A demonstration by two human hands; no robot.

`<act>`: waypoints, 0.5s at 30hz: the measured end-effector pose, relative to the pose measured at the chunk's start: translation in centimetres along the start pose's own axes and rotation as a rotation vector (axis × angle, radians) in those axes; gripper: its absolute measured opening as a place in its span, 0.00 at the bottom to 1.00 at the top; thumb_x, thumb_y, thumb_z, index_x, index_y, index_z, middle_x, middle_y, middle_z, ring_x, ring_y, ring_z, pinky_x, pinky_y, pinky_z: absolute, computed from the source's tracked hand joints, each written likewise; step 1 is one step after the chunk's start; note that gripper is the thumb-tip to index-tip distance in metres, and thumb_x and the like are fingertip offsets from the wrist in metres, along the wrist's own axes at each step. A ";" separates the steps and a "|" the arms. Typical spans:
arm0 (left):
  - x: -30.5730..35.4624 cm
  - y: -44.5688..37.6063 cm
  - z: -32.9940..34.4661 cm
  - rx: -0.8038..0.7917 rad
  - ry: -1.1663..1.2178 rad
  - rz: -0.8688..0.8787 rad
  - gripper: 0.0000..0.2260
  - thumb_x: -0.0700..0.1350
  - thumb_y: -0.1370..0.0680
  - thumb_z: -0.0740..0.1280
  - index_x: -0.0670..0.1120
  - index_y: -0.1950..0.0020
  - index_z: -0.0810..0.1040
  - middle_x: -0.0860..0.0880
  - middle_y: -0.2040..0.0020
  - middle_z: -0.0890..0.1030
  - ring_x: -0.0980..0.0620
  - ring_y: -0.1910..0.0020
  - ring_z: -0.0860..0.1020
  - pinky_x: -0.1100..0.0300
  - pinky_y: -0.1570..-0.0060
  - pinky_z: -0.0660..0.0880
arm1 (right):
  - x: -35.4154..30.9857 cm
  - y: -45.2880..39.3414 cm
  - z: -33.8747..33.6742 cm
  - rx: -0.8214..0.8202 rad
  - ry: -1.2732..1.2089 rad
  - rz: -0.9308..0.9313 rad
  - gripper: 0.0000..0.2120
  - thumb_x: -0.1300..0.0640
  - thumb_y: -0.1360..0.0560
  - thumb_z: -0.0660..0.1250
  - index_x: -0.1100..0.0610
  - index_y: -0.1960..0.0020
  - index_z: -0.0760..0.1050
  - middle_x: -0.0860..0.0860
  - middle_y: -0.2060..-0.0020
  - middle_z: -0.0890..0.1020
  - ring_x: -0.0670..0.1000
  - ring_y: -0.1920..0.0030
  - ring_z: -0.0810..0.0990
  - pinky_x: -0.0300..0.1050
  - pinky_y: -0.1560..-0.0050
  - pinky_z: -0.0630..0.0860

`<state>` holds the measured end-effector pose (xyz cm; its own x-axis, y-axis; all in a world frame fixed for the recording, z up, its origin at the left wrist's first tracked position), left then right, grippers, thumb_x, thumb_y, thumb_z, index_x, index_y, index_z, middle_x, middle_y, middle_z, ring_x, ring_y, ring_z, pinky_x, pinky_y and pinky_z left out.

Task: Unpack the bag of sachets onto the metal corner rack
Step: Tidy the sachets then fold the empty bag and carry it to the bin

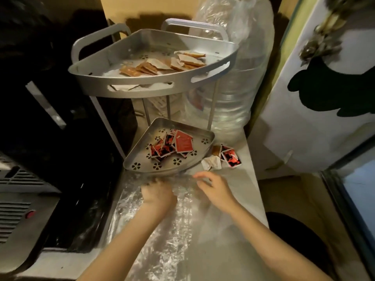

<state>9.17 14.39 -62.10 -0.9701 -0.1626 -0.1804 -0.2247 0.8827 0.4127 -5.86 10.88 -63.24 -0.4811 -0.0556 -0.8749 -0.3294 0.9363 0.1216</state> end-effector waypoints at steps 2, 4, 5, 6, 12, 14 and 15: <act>2.2 -0.5 -1.9 0.060 0.054 0.078 0.17 0.50 0.23 0.57 0.46 0.37 0.73 0.46 0.41 0.78 0.46 0.43 0.77 0.57 0.51 0.71 | 0.9 -0.8 -2.9 0.084 0.012 0.019 0.11 0.64 0.25 0.63 0.56 0.45 0.78 0.50 0.47 0.80 0.45 0.47 0.76 0.37 0.46 0.74; 4.8 -1.1 -3.9 0.159 0.089 0.191 0.13 0.48 0.23 0.58 0.45 0.43 0.75 0.45 0.45 0.80 0.45 0.47 0.79 0.58 0.57 0.70 | 2.1 -1.8 -5.7 0.183 0.091 0.027 0.11 0.62 0.26 0.64 0.55 0.45 0.78 0.51 0.47 0.81 0.47 0.48 0.77 0.33 0.51 0.72; 6.2 -1.6 -4.7 0.216 0.095 0.266 0.12 0.46 0.23 0.57 0.44 0.43 0.74 0.45 0.46 0.80 0.44 0.48 0.79 0.57 0.58 0.70 | 2.8 -2.2 -7.0 0.238 0.145 0.032 0.11 0.62 0.26 0.65 0.56 0.45 0.78 0.52 0.47 0.81 0.49 0.48 0.77 0.34 0.50 0.72; 7.6 -2.1 -5.3 0.275 0.115 0.346 0.12 0.44 0.23 0.57 0.44 0.42 0.73 0.44 0.46 0.79 0.43 0.49 0.79 0.56 0.59 0.72 | 3.3 -2.7 -8.1 0.283 0.187 0.047 0.12 0.62 0.27 0.66 0.56 0.44 0.77 0.53 0.47 0.81 0.51 0.46 0.77 0.37 0.48 0.72; 14.2 -7.5 -6.9 0.338 0.322 0.720 0.23 0.39 0.23 0.59 0.40 0.28 0.60 0.38 0.30 0.65 0.40 0.31 0.65 0.51 0.32 0.63 | 5.4 -6.0 -11.9 0.290 0.451 0.123 0.21 0.56 0.26 0.65 0.59 0.35 0.70 0.56 0.37 0.75 0.56 0.36 0.67 0.47 0.37 0.66; 15.4 -9.2 -7.0 0.264 0.244 0.703 0.27 0.36 0.23 0.58 0.39 0.26 0.52 0.37 0.25 0.55 0.41 0.26 0.54 0.53 0.27 0.53 | 6.3 -7.1 -12.0 0.219 0.516 0.177 0.25 0.52 0.26 0.64 0.59 0.32 0.66 0.55 0.33 0.71 0.56 0.32 0.63 0.48 0.34 0.63; 15.9 -10.1 -7.0 0.214 0.206 0.686 0.28 0.35 0.23 0.57 0.38 0.26 0.49 0.37 0.24 0.51 0.41 0.25 0.50 0.53 0.26 0.50 | 6.8 -7.5 -11.9 0.179 0.539 0.201 0.27 0.50 0.26 0.64 0.58 0.31 0.64 0.55 0.32 0.69 0.57 0.31 0.61 0.48 0.32 0.61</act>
<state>-4.63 -0.18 -62.84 -0.8883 0.3947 0.2350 0.4396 0.8789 0.1854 -16.29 -0.59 -64.51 -0.8792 0.0042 -0.4764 -0.0698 0.9880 0.1377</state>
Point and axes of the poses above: each hand's wrist, its own y-axis away from the middle knuckle, its own z-axis out of the palm, x = y × z, the point moved 5 cm from there along -y, towards the middle knuckle
